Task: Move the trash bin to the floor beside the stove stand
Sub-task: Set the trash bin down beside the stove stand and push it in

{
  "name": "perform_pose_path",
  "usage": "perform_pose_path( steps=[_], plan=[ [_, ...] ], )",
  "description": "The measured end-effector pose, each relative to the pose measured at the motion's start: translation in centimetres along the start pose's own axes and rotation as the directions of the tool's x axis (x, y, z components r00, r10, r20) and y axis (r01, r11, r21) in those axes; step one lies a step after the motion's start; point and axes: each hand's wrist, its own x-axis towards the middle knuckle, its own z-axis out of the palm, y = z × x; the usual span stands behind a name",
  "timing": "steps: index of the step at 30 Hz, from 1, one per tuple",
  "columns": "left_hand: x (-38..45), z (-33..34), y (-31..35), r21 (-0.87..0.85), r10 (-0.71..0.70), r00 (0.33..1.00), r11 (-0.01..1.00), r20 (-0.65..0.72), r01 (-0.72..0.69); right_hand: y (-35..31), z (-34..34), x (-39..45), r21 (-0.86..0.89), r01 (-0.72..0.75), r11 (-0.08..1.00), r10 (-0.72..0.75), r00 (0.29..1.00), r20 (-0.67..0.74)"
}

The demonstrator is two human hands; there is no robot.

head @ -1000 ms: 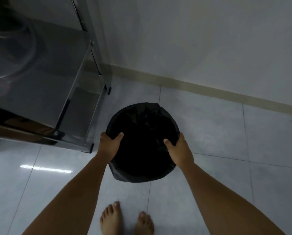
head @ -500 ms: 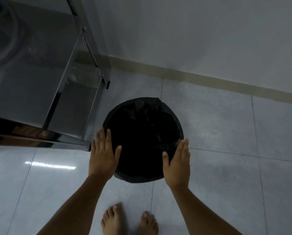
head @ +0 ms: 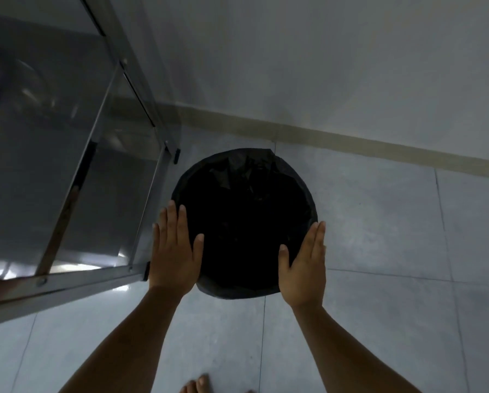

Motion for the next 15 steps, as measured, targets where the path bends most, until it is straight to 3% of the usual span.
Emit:
perform_pose_path(
  steps=[11, 15],
  plan=[
    [11.2, -1.0, 2.3, -0.017, 0.015, 0.997, 1.0, -0.072, -0.017, -3.6, -0.5, 12.0, 0.003, 0.067, 0.998, -0.067, 0.998, -0.016],
    [13.7, -1.3, 2.7, 0.08, -0.025, 0.999, 0.996, -0.033, 0.028, -4.7, -1.0, 14.4, -0.044, 0.085, 0.995, -0.084, 0.996, 0.014]
  ],
)
